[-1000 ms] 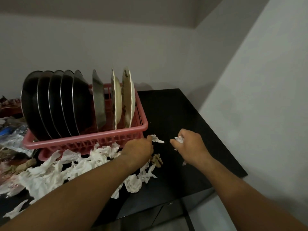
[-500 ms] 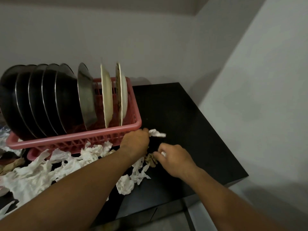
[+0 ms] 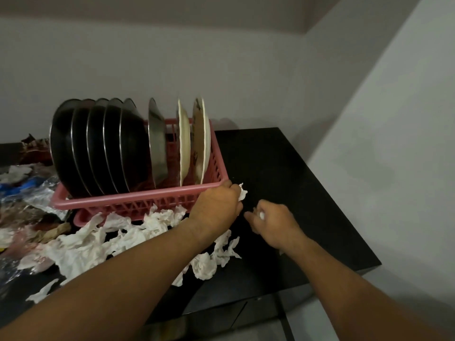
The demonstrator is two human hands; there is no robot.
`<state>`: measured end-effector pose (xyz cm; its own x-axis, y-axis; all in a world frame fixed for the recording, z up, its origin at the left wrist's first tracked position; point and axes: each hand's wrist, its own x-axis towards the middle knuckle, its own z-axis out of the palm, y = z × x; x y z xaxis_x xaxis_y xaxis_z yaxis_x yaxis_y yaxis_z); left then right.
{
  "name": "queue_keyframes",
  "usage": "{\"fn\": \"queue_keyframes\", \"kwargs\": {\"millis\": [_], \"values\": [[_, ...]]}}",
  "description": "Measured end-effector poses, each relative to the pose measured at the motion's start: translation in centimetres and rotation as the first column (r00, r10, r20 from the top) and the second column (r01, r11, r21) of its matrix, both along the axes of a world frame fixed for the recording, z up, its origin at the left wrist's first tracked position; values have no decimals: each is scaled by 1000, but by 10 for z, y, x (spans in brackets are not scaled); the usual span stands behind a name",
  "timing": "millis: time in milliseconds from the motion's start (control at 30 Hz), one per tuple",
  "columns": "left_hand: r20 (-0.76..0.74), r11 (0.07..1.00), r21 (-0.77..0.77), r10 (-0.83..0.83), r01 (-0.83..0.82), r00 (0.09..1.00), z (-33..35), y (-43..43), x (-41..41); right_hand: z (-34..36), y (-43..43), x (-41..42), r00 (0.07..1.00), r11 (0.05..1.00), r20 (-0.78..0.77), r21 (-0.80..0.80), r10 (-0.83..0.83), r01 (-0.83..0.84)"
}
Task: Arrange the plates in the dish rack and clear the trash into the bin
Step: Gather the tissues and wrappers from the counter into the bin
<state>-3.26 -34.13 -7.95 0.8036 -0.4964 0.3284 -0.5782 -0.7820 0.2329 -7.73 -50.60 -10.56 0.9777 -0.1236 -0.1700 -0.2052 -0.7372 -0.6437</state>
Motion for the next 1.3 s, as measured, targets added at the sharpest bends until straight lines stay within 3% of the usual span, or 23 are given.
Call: {"fn": "queue_keyframes", "kwargs": {"millis": [133, 300, 467, 667, 800, 900, 1000, 1300], "values": [[-65, 994, -101, -52, 45, 997, 29, 8, -6, 31, -5, -6, 986, 993, 123, 29, -117, 114], [-138, 971, -234, -89, 55, 986, 48, 34, -19, 55, 11, -26, 964, 968, 134, 130, -230, 213], [-126, 954, -273, -166, 126, 978, 52, 72, -32, 65, 51, -49, 956, 967, 187, 160, -228, 199], [-306, 872, -488, -145, -24, 941, 55, 118, -57, 70, 94, -76, 931, 971, 297, -42, -212, 234], [-352, 843, -531, -133, -81, 926, 58, 145, -76, 74, 112, -95, 912, 961, 341, -77, -226, 267], [-318, 858, -504, -72, -104, 945, 55, 158, -92, 76, 126, -110, 920, 975, 331, -2, -209, 223], [-390, 897, -425, -60, -122, 919, 46, 170, -117, 66, 141, -128, 921, 967, 300, 134, -248, 217], [-359, 992, -127, -60, 15, 932, -12, 213, -189, -6, 191, -183, 923, 973, 314, 131, -221, 188]]}}
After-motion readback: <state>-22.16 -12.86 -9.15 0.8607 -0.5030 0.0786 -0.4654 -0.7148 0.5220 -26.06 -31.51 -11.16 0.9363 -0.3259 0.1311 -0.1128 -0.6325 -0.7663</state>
